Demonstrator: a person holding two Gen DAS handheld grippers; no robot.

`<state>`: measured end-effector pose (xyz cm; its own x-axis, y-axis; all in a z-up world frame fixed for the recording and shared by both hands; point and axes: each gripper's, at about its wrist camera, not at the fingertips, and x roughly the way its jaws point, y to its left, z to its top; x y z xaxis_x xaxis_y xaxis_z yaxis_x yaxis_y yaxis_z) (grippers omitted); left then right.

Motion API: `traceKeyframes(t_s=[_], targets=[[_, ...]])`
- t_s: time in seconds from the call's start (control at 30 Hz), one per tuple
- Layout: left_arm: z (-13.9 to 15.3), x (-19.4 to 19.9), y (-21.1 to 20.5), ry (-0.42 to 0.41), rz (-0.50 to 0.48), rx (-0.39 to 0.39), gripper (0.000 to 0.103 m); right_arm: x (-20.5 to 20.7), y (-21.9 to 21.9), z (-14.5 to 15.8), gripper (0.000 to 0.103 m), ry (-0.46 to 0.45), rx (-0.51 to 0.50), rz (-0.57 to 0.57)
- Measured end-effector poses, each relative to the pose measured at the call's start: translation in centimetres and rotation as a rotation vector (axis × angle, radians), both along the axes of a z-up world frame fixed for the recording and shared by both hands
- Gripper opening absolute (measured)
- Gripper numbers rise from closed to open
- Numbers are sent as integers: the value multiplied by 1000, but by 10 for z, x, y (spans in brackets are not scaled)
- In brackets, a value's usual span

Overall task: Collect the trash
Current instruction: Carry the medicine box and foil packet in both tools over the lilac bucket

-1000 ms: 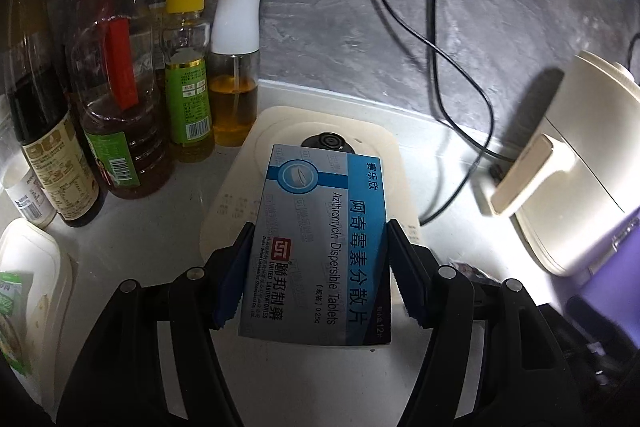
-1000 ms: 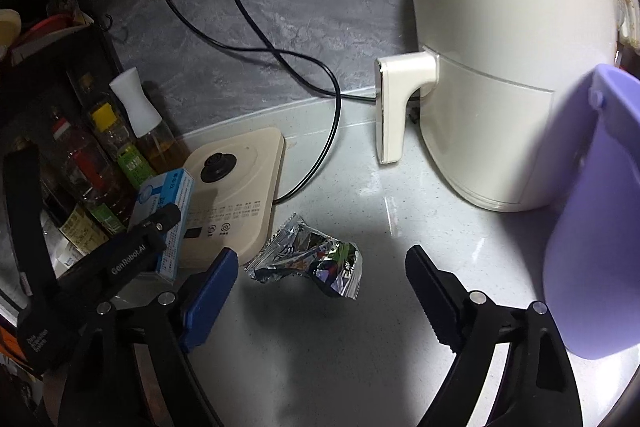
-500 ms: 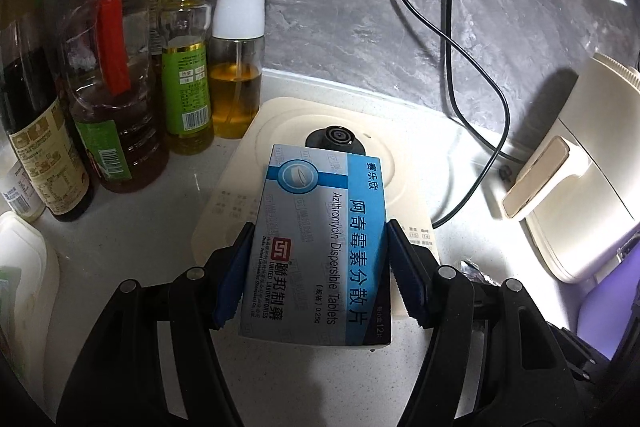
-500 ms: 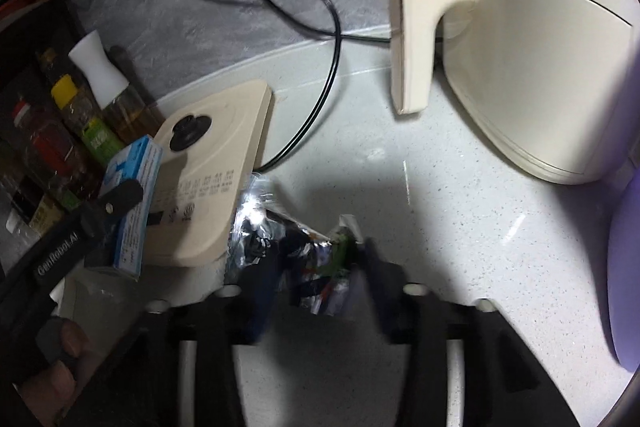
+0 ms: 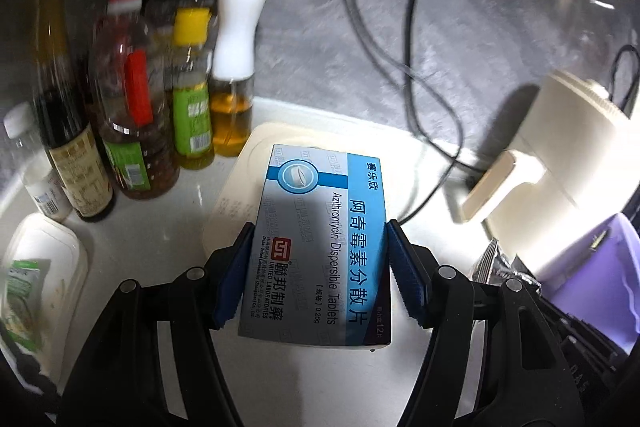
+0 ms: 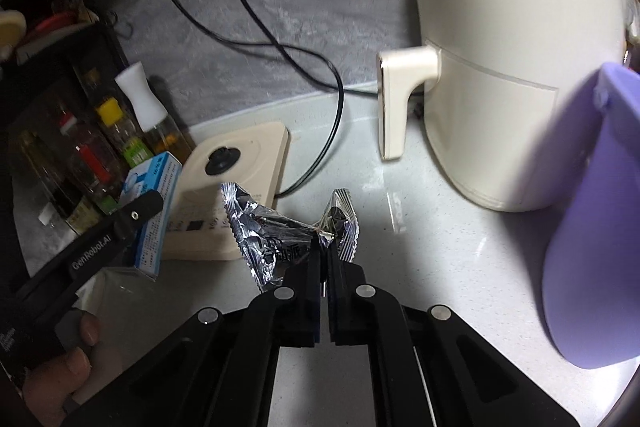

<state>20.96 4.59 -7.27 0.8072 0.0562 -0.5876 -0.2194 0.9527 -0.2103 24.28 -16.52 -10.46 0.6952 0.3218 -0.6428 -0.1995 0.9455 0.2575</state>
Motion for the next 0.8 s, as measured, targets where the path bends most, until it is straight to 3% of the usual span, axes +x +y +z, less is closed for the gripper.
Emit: traceKeyframes(t_s=[0.4,0.8], targets=[[70,-40,-47,-128,-75,41,65,-51,-46,78,4,-148,52,-61],[118,-53,-105,-220,-178,74,65,-88,-116,128,4,-250,80,-176]])
